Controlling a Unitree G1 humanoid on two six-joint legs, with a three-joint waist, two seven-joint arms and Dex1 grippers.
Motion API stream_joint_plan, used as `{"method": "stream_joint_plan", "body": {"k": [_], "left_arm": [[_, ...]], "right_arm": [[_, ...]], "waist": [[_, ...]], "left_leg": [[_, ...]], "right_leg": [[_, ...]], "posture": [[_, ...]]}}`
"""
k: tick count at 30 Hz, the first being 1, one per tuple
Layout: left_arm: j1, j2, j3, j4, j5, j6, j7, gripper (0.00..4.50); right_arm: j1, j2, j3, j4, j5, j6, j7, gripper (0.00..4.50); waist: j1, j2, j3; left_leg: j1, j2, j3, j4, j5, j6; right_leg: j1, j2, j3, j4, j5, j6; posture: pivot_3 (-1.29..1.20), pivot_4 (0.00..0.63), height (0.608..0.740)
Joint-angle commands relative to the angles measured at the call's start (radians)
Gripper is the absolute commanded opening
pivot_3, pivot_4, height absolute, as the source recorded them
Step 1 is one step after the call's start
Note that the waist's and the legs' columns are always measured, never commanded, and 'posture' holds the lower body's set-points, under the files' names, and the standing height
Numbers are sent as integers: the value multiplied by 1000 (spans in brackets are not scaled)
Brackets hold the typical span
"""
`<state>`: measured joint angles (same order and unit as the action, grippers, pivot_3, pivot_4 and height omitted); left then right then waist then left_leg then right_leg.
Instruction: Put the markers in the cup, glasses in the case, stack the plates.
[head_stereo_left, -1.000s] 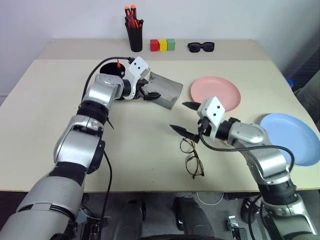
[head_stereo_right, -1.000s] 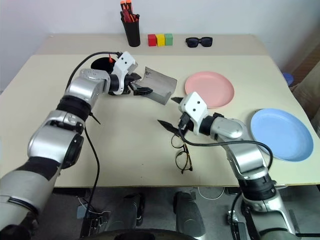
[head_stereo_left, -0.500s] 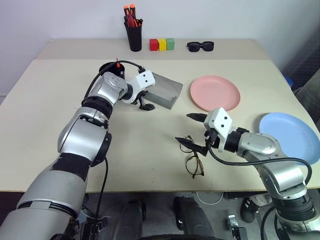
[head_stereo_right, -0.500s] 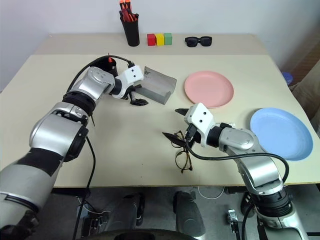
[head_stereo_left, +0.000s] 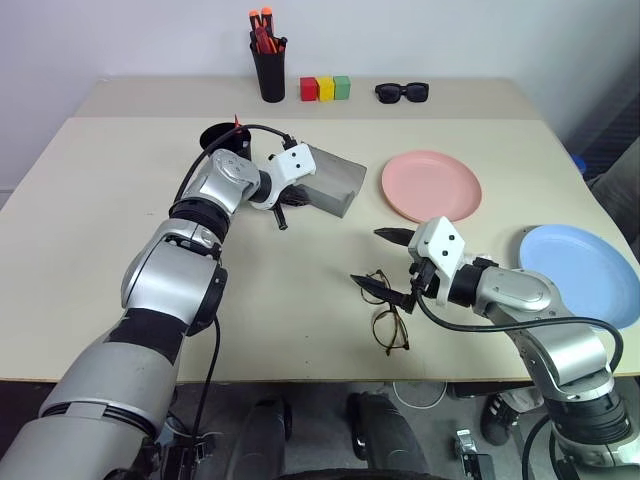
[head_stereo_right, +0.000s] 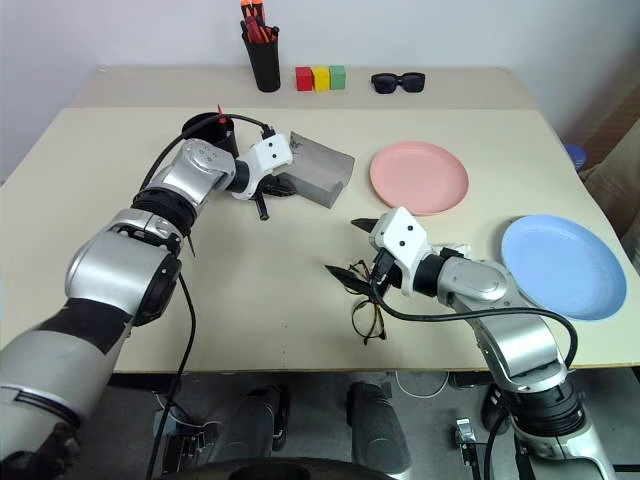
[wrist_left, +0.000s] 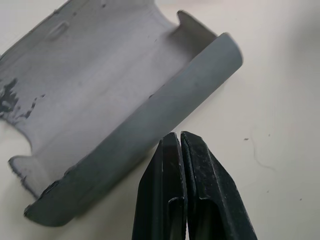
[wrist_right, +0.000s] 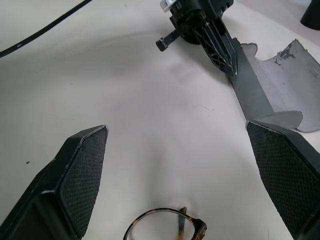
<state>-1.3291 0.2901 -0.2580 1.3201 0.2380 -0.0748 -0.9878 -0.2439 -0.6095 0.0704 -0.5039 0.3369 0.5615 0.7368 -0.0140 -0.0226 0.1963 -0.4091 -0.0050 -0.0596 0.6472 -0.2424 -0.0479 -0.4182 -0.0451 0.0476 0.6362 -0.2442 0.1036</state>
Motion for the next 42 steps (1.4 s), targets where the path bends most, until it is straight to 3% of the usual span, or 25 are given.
{"method": "stream_joint_plan", "body": {"k": [1, 4, 10, 22, 26, 31, 35, 42], "left_arm": [[-3, -6, 27, -44, -19, -5, -22, 296], [2, -8, 29, -51, -15, -5, -10, 1370], [-2, -20, 29, -39, 2, -40, 91, 4437], [1, -90, -29, 6, 69, -66, -25, 4437], [8, -103, -17, 6, 63, -63, -62, 2652], [20, -103, -11, -3, 58, -71, -58, 34], [4, -114, 42, -15, 3, -9, -71, 34], [-40, -136, 132, -115, -121, 179, -235, 34]], "right_arm": [[-28, 3, 7, -2, 2, -23, 9, 4500], [-42, 9, 18, 15, 0, -29, 14, 4500], [-54, 13, 32, 32, 2, -37, 21, 4500], [-34, 22, 38, -19, 8, -11, -10, 4500], [4, 23, 21, -62, 13, 8, -42, 4500], [31, 22, 16, -90, 18, 21, -64, 4500], [25, 25, 21, -85, 19, 22, -70, 4500], [-13, 29, 38, -41, 13, 2, -45, 4500]], "waist": [[0, 0, 0], [0, 0, 0], [0, 0, 0], [0, 0, 0], [0, 0, 0], [-2, 0, 0], [-1, 0, 0], [-1, 0, 0]], "left_leg": [[0, 0, 0, 0, 0, 0], [0, 0, 0, 0, 0, 0], [0, 0, 0, 0, 0, 0], [0, 0, 0, 1, 0, 0], [1, 0, 0, 1, 0, 0], [1, 0, 0, 2, 0, 0], [1, 0, 0, 4, 0, 0], [1, -1, 0, 5, 0, 0]], "right_leg": [[0, 0, 0, 0, 0, 0], [0, 0, 0, 0, 0, 0], [0, 0, 0, 1, 0, 0], [0, 0, 0, 2, 0, 0], [0, 0, 0, 4, 0, 0], [0, 0, 0, 6, 0, 0], [-1, 0, 0, 9, 0, 0], [-1, 0, 0, 10, 0, 0]], "posture": [[0, 150, 740], [0, 150, 740], [0, 150, 740], [0, 150, 740], [0, 150, 740], [0, 150, 740], [0, 150, 740], [0, 150, 740]]}}
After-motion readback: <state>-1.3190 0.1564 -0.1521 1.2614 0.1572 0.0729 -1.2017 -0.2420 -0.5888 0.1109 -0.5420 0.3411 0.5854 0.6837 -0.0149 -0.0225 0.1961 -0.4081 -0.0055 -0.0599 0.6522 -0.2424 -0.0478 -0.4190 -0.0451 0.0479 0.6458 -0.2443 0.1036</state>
